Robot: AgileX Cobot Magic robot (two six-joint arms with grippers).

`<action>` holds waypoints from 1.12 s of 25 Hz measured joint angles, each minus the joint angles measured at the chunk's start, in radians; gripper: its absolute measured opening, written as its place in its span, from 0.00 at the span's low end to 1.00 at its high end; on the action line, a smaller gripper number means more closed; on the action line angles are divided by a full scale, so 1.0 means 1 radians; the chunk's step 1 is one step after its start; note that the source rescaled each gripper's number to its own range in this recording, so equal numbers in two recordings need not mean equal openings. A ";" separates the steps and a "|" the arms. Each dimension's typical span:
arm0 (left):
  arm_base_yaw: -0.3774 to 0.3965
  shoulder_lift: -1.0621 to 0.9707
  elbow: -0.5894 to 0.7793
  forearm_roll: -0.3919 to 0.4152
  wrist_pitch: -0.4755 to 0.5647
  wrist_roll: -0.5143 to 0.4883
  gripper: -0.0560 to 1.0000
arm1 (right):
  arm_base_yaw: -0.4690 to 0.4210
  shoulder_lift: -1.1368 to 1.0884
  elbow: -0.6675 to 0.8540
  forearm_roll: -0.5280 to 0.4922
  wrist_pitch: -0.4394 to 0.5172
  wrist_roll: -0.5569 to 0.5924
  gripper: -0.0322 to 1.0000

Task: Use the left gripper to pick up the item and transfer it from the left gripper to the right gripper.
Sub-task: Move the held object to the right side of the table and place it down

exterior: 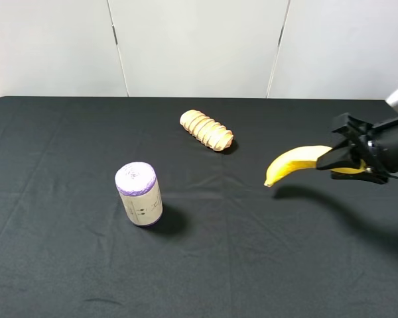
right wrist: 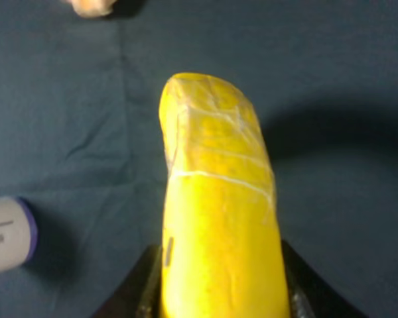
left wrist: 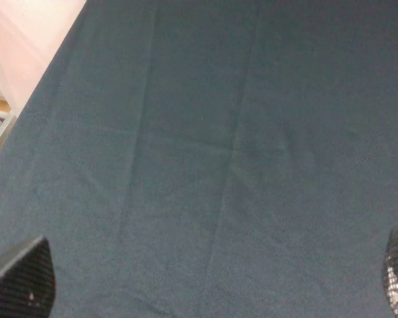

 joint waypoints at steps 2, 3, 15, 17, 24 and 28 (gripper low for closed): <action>0.000 0.000 0.000 0.000 0.000 0.000 0.99 | -0.058 0.000 0.000 -0.005 0.040 -0.003 0.03; 0.000 0.000 0.000 0.000 0.000 0.000 0.99 | -0.079 0.000 0.000 -0.006 0.056 -0.006 0.03; 0.000 0.000 0.000 0.000 0.000 0.000 0.99 | -0.170 0.241 -0.196 -0.022 0.345 -0.059 0.03; 0.000 0.000 0.000 0.000 0.000 0.000 0.99 | -0.170 0.311 -0.252 -0.022 0.379 -0.060 0.03; 0.000 0.000 0.000 0.000 0.000 0.000 0.99 | -0.170 0.497 -0.415 -0.027 0.412 -0.061 0.03; 0.000 0.000 0.000 0.000 0.000 0.001 0.99 | -0.170 0.579 -0.511 -0.027 0.461 -0.058 0.03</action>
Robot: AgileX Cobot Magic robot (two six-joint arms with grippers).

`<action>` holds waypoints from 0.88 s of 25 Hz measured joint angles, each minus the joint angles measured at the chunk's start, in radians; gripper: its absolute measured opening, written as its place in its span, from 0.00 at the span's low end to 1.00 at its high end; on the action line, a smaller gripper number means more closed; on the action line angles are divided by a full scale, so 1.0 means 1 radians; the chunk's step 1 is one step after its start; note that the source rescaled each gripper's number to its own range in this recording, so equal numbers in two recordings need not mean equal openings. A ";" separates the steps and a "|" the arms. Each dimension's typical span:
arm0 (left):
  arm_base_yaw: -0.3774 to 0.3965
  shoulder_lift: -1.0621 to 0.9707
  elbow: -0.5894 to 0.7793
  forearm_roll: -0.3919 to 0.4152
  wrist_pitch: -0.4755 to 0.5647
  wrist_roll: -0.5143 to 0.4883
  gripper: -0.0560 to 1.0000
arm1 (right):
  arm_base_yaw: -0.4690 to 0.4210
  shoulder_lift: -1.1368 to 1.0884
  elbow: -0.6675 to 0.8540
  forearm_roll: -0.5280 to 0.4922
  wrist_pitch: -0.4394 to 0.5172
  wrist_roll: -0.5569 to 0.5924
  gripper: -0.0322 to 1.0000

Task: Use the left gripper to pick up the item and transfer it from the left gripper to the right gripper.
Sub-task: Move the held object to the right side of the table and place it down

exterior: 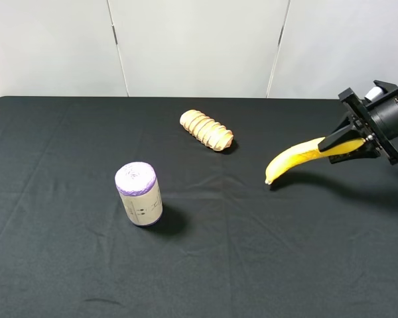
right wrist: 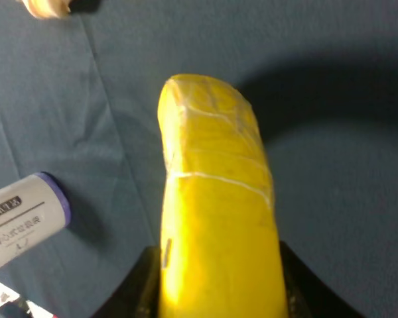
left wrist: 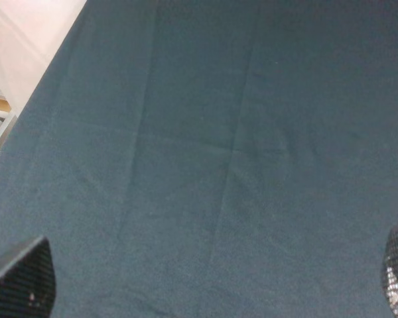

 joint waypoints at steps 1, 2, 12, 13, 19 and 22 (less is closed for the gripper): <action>0.000 0.000 0.000 0.000 0.000 0.000 0.99 | 0.000 0.017 -0.018 0.000 0.015 0.004 0.03; 0.000 0.000 0.000 0.000 0.000 0.000 0.99 | 0.000 0.035 -0.037 -0.001 0.025 0.007 0.03; 0.000 0.000 0.000 0.000 0.001 0.000 0.98 | 0.000 0.099 -0.083 -0.038 0.062 0.033 0.03; 0.000 0.000 0.000 0.000 0.001 0.000 0.98 | 0.000 0.099 -0.083 -0.041 0.062 0.035 0.03; 0.000 0.000 0.000 0.000 0.001 0.000 0.98 | 0.000 0.099 -0.083 -0.100 0.020 0.096 0.77; 0.000 0.000 0.000 0.000 0.001 0.000 0.98 | 0.000 0.099 -0.084 -0.147 0.008 0.119 0.95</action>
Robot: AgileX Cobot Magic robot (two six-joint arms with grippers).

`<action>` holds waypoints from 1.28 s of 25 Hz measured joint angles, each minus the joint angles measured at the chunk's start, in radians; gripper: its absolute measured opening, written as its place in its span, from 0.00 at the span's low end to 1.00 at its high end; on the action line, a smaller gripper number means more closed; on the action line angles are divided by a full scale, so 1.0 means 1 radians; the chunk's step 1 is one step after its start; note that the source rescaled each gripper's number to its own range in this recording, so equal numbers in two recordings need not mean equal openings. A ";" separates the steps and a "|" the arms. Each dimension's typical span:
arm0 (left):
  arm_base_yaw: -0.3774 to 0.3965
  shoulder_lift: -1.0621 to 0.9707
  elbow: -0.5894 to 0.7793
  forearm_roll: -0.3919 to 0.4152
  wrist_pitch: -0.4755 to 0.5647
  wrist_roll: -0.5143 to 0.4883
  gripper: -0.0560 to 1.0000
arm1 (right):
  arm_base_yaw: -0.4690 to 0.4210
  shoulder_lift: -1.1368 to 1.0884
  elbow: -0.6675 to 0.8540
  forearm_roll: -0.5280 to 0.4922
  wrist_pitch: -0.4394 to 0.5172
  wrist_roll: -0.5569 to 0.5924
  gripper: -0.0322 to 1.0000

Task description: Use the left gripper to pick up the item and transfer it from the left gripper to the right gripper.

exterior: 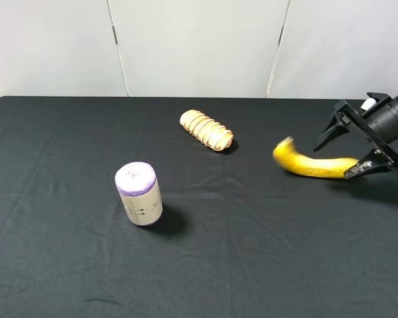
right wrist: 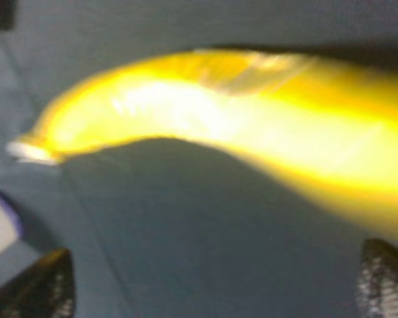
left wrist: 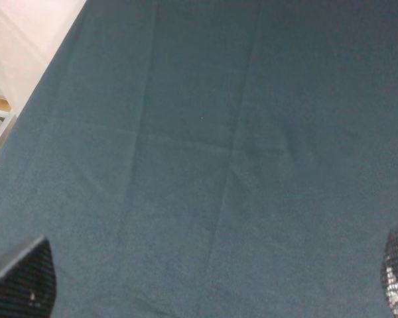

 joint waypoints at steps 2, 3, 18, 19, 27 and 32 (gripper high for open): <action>0.000 0.000 0.000 0.000 0.000 0.000 0.98 | 0.000 0.000 0.000 -0.018 -0.007 0.005 0.98; 0.000 0.000 0.000 0.000 0.000 0.000 0.98 | 0.000 0.000 0.000 -0.020 -0.011 0.007 0.99; 0.000 0.000 0.000 0.000 0.000 0.000 0.98 | 0.000 -0.050 -0.007 -0.024 -0.004 0.011 1.00; 0.000 0.000 0.000 0.000 0.000 0.000 0.98 | 0.000 -0.062 -0.007 -0.024 -0.002 0.011 1.00; 0.000 0.000 0.000 0.000 0.000 0.000 0.98 | 0.000 -0.221 -0.007 -0.058 0.006 0.011 1.00; 0.000 0.000 0.000 0.000 0.000 0.000 0.98 | 0.000 -0.342 -0.007 -0.104 -0.006 0.011 1.00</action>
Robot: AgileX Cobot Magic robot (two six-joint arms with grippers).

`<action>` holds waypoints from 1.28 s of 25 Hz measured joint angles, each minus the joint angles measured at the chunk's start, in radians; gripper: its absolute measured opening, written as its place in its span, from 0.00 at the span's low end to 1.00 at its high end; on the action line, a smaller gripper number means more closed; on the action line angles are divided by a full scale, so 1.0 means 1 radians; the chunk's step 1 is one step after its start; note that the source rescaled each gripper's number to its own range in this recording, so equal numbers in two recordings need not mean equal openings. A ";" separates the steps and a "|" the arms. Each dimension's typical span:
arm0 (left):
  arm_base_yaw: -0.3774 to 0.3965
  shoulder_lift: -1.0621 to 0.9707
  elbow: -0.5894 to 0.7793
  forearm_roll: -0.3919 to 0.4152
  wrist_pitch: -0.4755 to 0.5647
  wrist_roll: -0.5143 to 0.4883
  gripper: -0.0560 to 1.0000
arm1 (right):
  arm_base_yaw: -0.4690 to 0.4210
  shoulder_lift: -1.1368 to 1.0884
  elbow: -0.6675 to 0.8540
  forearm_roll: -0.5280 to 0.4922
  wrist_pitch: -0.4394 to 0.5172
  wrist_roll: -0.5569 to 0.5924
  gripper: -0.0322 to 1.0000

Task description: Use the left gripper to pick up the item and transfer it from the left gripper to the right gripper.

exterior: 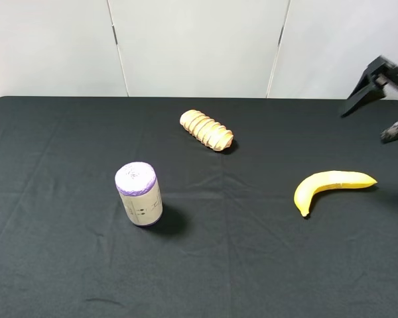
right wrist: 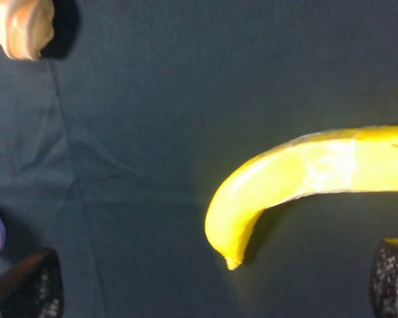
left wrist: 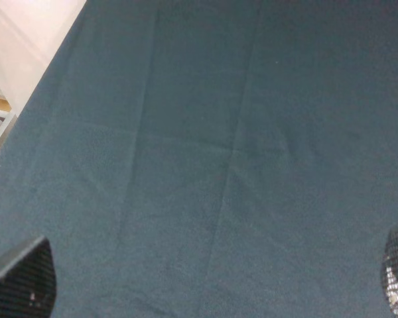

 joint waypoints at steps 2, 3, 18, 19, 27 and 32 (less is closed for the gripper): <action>0.000 0.000 0.000 0.000 0.000 0.000 0.98 | 0.000 -0.048 0.000 -0.024 -0.003 0.000 1.00; 0.000 0.000 0.000 0.000 0.000 0.000 0.98 | 0.000 -0.074 0.000 -0.037 -0.004 0.000 1.00; 0.000 0.000 0.000 0.000 0.000 0.000 0.98 | 0.000 -0.553 0.253 -0.199 -0.125 -0.001 1.00; 0.000 0.000 0.000 0.000 0.000 0.000 0.98 | 0.000 -0.592 0.270 -0.205 -0.136 -0.002 1.00; 0.000 0.000 0.000 0.000 0.000 0.000 0.98 | 0.000 -0.841 0.455 -0.210 -0.178 -0.003 1.00; 0.000 0.000 0.000 0.000 0.000 0.000 0.98 | 0.000 -1.015 0.581 -0.210 -0.216 -0.003 1.00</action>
